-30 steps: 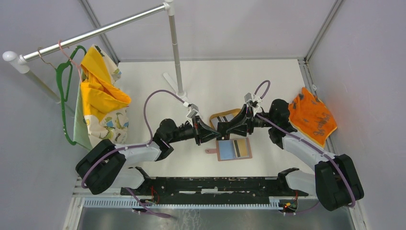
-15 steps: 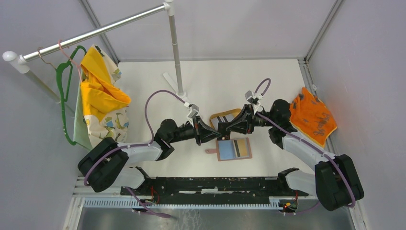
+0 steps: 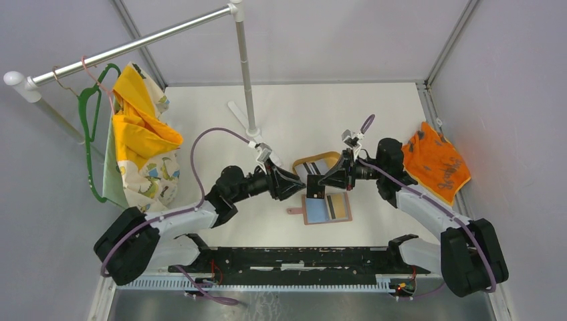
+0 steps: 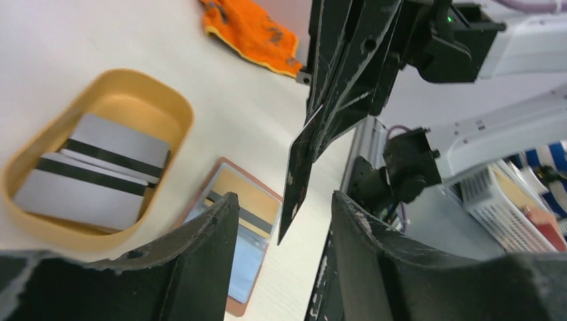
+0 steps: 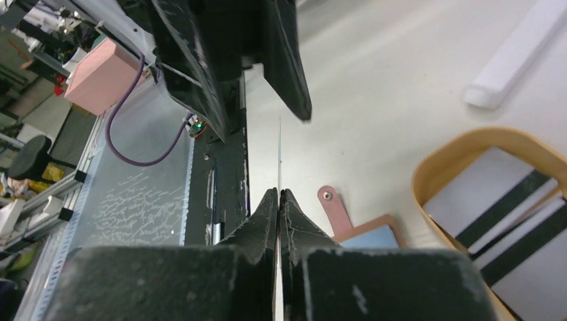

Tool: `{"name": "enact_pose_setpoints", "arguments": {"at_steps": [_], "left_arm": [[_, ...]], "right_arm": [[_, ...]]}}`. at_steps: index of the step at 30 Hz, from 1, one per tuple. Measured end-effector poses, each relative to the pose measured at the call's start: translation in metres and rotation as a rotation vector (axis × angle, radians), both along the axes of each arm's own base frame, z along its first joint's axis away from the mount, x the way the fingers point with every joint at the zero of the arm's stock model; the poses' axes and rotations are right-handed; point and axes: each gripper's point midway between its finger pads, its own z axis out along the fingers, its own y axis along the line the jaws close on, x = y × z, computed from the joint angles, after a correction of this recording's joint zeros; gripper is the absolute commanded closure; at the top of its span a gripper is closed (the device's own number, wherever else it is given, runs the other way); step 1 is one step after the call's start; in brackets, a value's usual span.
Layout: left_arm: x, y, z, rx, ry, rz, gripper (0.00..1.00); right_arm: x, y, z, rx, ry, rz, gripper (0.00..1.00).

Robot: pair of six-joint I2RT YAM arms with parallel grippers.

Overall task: Put the credit cards into the card holder
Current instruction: Insert the credit card into the card holder.

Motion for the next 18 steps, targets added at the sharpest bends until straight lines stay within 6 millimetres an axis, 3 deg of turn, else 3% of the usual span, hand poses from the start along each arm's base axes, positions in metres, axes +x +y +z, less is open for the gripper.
{"name": "enact_pose_setpoints", "arguments": {"at_steps": [4, 6, 12, 18], "left_arm": [[0.008, 0.016, 0.004, 0.027, 0.027, 0.114, 0.36], [0.009, 0.023, -0.004, 0.047, 0.048, 0.148, 0.36], [0.004, 0.036, -0.056, 0.141, 0.196, 0.199, 0.37], [0.003, 0.035, -0.088, 0.211, 0.299, 0.23, 0.42]], "right_arm": [[0.009, -0.016, -0.02, -0.049, 0.086, -0.068, 1.0], [0.014, -0.027, -0.033, -0.078, 0.147, -0.11, 1.0], [0.015, -0.048, -0.083, -0.19, 0.361, -0.2, 1.0], [0.008, -0.055, -0.107, -0.262, 0.46, -0.235, 1.0]]}}
